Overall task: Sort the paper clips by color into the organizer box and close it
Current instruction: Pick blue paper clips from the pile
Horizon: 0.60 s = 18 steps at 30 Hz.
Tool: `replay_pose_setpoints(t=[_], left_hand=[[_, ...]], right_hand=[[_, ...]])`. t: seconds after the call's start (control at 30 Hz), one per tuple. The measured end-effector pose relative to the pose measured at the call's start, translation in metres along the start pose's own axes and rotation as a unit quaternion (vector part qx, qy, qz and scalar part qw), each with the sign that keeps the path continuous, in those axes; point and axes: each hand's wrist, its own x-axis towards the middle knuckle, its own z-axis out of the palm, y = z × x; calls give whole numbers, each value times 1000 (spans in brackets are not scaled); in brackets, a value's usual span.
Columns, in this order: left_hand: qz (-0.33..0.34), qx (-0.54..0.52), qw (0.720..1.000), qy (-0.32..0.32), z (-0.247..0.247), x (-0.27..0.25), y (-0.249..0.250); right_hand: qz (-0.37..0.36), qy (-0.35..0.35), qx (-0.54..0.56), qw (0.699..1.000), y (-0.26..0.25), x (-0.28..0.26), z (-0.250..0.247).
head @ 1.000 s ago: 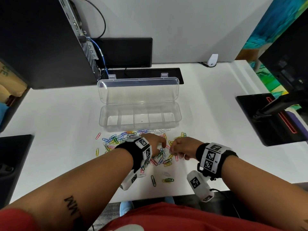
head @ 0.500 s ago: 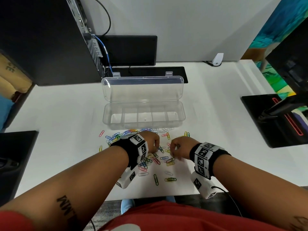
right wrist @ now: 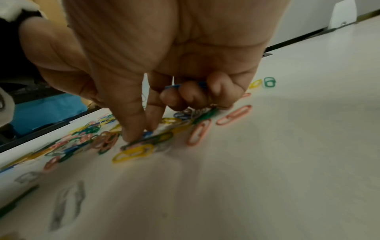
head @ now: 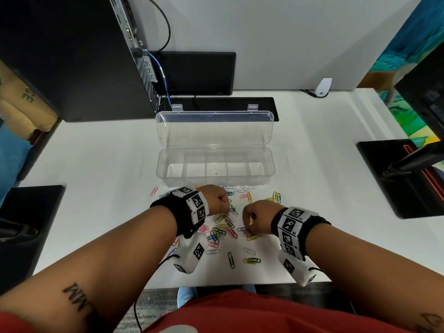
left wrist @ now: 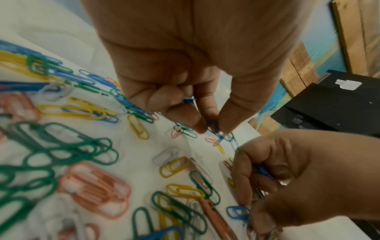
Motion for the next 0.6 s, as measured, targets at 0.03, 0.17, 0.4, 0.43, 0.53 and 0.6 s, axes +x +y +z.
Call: replay_pose_setpoints(t=[0.03, 0.17, 0.4, 0.43, 0.53, 0.6], left_hand=[[-6, -2, 1000, -3, 0, 0, 0], [-15, -19, 1000, -13, 1, 0, 2], [-50, -141, 988, -32, 4, -4, 6], [-66, -156, 985, -42, 4, -4, 7], [-102, -210, 971, -55, 0, -5, 12], [-122, -261, 956, -48, -3, -6, 13]], right_hand=[[4, -4, -5, 1000, 0, 0, 1], [15, -9, -14, 1000, -3, 2, 2], [23, -18, -5, 1000, -3, 1, 2], [22, -16, 1, 1000, -1, 0, 2], [23, -2, 44, 999, 2, -3, -1], [21, 22, 78, 996, 5, -4, -3]])
